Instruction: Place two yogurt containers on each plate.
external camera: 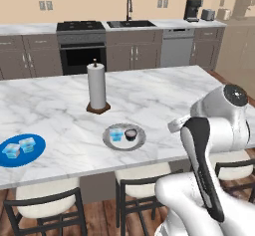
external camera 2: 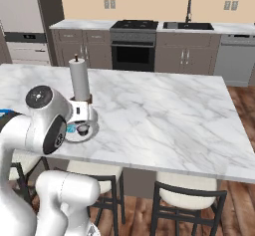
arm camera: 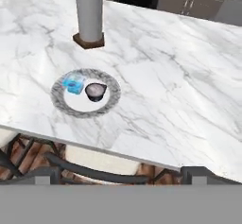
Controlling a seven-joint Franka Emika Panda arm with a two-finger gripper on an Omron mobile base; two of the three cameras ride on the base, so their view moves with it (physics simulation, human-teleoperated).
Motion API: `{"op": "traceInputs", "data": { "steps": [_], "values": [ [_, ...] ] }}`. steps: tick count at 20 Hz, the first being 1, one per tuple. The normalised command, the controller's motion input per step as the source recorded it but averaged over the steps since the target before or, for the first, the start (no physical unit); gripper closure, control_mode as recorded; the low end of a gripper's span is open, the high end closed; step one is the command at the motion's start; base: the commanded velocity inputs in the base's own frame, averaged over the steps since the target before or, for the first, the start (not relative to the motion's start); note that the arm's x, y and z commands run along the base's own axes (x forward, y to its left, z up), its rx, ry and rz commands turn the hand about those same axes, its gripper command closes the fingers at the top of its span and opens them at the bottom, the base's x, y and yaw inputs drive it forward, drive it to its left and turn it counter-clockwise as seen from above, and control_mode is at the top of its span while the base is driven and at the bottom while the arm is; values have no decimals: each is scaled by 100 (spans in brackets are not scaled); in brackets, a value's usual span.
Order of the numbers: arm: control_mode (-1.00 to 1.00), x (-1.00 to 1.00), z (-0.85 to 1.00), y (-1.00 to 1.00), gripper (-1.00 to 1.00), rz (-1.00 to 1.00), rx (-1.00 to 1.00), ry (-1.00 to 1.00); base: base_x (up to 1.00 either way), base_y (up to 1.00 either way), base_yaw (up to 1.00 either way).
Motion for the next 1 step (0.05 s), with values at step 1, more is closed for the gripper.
{"op": "traceInputs", "data": {
  "steps": [1],
  "values": [
    [-100, -51, 24, 0, -100, 0, -14, -18, 0, 0, 0]
  ]
}}
